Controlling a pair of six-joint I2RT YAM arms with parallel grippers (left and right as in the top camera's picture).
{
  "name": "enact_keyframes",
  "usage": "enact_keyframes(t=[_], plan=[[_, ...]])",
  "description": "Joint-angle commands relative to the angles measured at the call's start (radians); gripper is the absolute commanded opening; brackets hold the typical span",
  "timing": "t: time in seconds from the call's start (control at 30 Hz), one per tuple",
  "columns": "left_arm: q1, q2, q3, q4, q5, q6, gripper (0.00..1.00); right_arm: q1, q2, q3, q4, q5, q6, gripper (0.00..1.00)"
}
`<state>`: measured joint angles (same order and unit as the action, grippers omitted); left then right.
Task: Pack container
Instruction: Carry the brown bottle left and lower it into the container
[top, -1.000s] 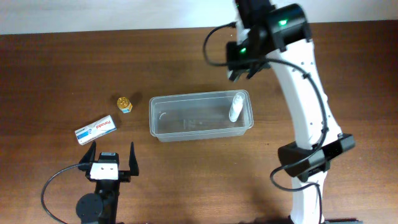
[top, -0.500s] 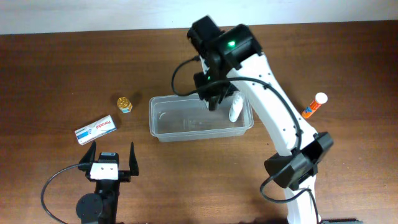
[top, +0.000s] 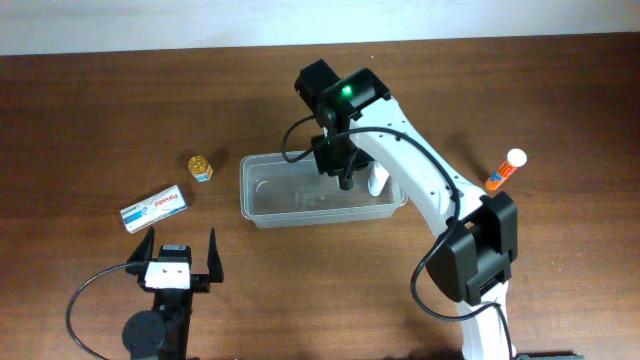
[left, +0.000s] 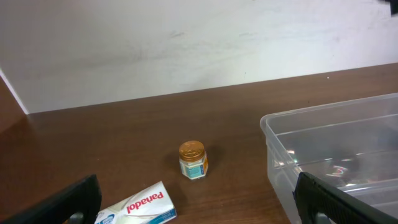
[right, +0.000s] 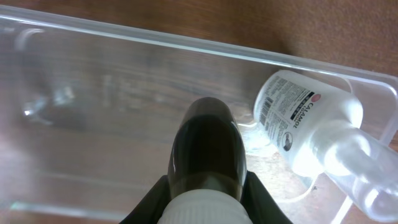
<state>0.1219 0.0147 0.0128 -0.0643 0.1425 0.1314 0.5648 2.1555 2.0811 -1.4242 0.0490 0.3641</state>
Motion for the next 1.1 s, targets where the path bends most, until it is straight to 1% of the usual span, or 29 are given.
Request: enact_keyframes(t=[0.0,0.23,0.43,0.63,0.9,0.97,1.0,1.03,1.07], plan=[[-0.001,-0.009,-0.004,-0.004,0.000,0.013,0.99,-0.001,-0.023,-0.051,0.026,0.065,0.037,0.23],[-0.001,-0.009,-0.004,-0.004,0.000,0.013,0.99,-0.026,-0.023,-0.113,0.083,0.069,0.050,0.23],[-0.001,-0.008,-0.004,-0.004,0.000,0.013,0.99,-0.053,-0.023,-0.164,0.146,0.068,0.101,0.23],[-0.001,-0.009,-0.004,-0.004,0.000,0.013,0.99,-0.056,-0.023,-0.227,0.218,0.059,0.114,0.23],[-0.001,-0.009,-0.004,-0.004,0.000,0.013,0.99,-0.056,-0.023,-0.233,0.248,0.034,0.125,0.24],[-0.001,-0.009,-0.004,-0.004,0.000,0.013,0.99,-0.056,-0.023,-0.233,0.247,0.032,0.143,0.25],[-0.001,-0.009,-0.004,-0.004,0.000,0.013,0.99,-0.056,-0.023,-0.233,0.247,0.030,0.143,0.31],[-0.001,-0.009,-0.004,-0.004,0.000,0.013,0.99,-0.056,-0.023,-0.233,0.248,0.030,0.143,0.35],[-0.001,-0.009,-0.004,-0.004,0.000,0.013,0.99,-0.056,-0.023,-0.233,0.247,0.030,0.143,0.35]])
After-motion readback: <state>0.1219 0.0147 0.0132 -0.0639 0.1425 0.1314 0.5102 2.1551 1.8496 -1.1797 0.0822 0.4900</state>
